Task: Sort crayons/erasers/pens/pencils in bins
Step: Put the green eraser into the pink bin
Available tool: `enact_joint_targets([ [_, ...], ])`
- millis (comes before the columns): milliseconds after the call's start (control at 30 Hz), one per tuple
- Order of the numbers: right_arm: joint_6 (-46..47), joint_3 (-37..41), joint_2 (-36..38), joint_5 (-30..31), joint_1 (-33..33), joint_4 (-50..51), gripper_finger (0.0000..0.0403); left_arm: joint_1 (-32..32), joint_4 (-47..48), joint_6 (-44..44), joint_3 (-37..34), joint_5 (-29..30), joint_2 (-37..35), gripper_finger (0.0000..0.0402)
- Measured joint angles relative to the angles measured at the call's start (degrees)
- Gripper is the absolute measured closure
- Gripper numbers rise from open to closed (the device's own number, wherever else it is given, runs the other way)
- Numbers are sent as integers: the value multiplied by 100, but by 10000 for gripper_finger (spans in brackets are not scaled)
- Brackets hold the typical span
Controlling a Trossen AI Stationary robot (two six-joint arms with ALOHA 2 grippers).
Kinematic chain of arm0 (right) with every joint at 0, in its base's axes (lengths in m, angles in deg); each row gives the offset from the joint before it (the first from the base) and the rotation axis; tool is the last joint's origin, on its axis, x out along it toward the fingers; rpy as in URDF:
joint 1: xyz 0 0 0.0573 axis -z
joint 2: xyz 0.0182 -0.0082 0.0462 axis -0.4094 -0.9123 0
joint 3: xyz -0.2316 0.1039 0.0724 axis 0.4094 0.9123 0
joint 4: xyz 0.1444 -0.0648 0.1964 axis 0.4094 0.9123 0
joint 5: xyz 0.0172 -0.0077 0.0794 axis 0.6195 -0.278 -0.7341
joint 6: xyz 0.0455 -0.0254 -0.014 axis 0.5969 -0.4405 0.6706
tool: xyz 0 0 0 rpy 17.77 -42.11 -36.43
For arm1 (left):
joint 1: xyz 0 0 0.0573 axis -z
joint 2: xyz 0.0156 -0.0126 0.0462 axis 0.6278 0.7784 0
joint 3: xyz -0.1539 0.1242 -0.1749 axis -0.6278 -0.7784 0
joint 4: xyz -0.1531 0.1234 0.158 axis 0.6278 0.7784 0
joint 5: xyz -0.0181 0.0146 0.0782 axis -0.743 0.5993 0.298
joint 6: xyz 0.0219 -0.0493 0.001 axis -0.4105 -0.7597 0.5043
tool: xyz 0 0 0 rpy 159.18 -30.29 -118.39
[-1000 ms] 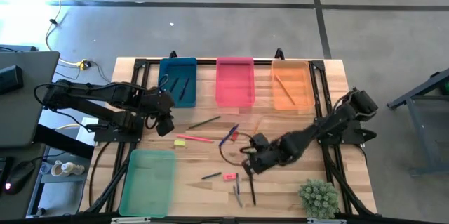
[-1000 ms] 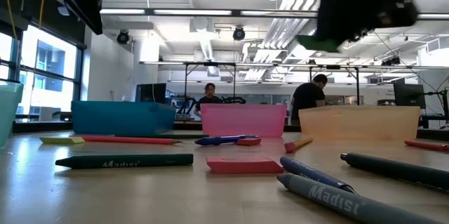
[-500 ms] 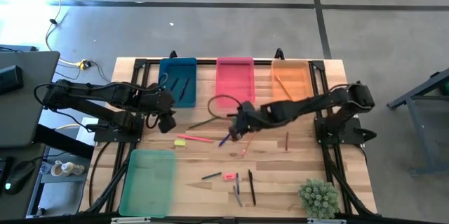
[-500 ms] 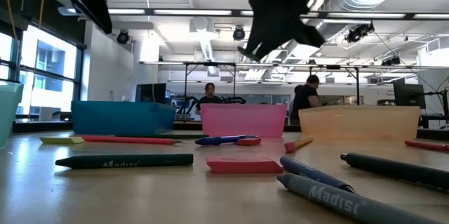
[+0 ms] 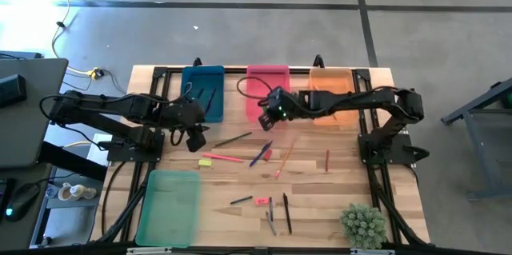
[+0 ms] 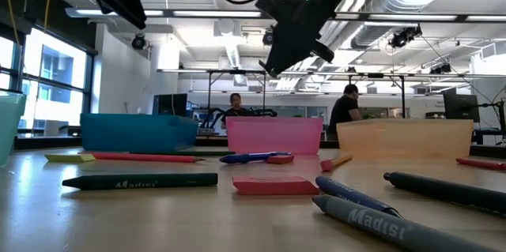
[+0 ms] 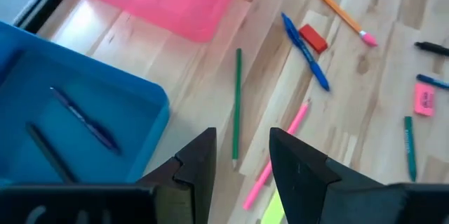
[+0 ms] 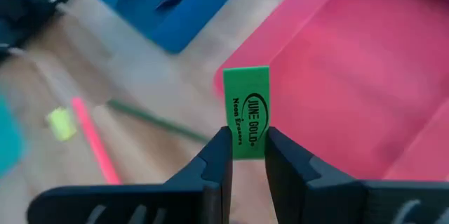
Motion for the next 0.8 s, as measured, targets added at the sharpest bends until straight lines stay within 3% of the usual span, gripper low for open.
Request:
enact_joint_targets([
  [367, -2524, 0, -145, -160, 989, -278, 350, 0, -6, -1545, 2, -49, 142, 282],
  [500, -3052, 0, -333, -670, 1279, -376, 350, 0, -51, -2061, 6, -34, 239, 282],
  [800, -3696, 0, -814, -1039, 1535, -461, 350, 0, -351, -2270, 4, -17, 716, 282],
])
